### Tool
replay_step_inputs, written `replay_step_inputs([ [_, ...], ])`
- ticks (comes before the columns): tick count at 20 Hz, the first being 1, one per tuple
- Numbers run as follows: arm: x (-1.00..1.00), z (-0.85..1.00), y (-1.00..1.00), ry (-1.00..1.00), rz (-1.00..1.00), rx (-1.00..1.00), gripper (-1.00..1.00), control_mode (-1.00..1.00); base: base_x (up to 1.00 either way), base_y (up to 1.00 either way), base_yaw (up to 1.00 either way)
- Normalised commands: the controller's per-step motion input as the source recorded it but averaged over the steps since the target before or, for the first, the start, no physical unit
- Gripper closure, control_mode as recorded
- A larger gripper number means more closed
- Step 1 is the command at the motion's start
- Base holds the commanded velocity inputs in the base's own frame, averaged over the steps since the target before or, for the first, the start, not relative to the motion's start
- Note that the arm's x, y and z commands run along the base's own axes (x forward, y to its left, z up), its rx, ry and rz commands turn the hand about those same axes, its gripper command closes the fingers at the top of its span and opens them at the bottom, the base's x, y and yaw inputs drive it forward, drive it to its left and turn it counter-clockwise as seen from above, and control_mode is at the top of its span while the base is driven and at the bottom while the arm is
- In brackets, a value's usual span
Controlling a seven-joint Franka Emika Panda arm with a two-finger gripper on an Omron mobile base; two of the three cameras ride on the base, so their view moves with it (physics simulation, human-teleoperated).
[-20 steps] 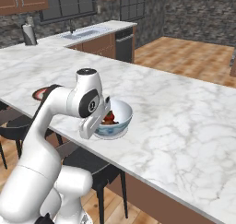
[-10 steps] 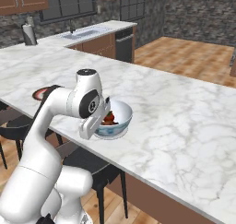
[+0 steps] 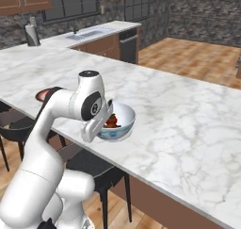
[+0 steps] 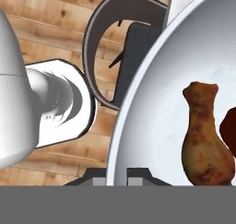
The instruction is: Pick the chicken drumstick and bell pepper from their plates and place them in the bowl. Then put the bowl in the fridge.
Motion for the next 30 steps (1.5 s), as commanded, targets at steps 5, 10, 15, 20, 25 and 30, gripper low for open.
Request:
replay_step_inputs([
  [5,0.00,0.00,0.00,0.00,0.00,0.00,1.00,1.00,-0.74,-0.18,-0.01],
  [10,0.00,0.00,0.00,0.00,0.00,0.00,1.00,1.00,-0.33,-0.06,-0.47],
  [15,0.00,0.00,0.00,0.00,0.00,0.00,1.00,1.00,0.00,0.12,-0.93],
  [20,0.00,0.00,0.00,0.00,0.00,0.00,1.00,1.00,0.00,0.11,-0.94],
  [25,0.00,0.00,0.00,0.00,0.00,0.00,1.00,1.00,0.00,0.04,-0.95],
  [30,0.00,0.00,0.00,0.00,0.00,0.00,1.00,1.00,0.06,-0.02,-0.84],
])
